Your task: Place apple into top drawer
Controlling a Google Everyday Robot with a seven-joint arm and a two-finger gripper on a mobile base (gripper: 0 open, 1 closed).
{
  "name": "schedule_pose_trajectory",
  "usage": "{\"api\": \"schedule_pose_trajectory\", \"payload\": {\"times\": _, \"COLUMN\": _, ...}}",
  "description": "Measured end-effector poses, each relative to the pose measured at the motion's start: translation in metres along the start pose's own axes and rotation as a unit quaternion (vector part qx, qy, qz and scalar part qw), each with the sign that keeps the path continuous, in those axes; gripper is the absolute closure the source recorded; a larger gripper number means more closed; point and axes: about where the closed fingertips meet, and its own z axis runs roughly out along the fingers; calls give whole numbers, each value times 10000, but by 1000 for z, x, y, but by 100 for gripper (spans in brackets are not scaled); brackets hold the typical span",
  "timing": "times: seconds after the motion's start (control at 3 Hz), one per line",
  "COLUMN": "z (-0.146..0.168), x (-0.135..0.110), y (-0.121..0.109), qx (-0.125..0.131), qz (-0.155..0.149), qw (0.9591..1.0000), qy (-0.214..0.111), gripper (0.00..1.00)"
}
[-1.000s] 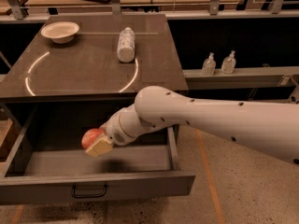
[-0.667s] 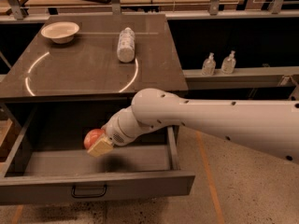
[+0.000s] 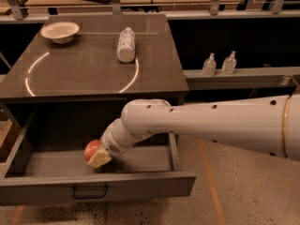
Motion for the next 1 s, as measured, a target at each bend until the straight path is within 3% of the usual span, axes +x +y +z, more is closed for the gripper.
{"api": "schedule_pose_trajectory", "payload": {"times": 0.33, "z": 8, "x": 2, "y": -7, "qx": 60, "qz": -142, "qw": 9998, "qy": 126, "gripper": 37}}
{"api": "schedule_pose_trajectory", "payload": {"times": 1.0, "z": -12, "x": -10, "y": -24, "qx": 312, "qz": -324, "qw": 9990, "qy": 62, "gripper": 84}}
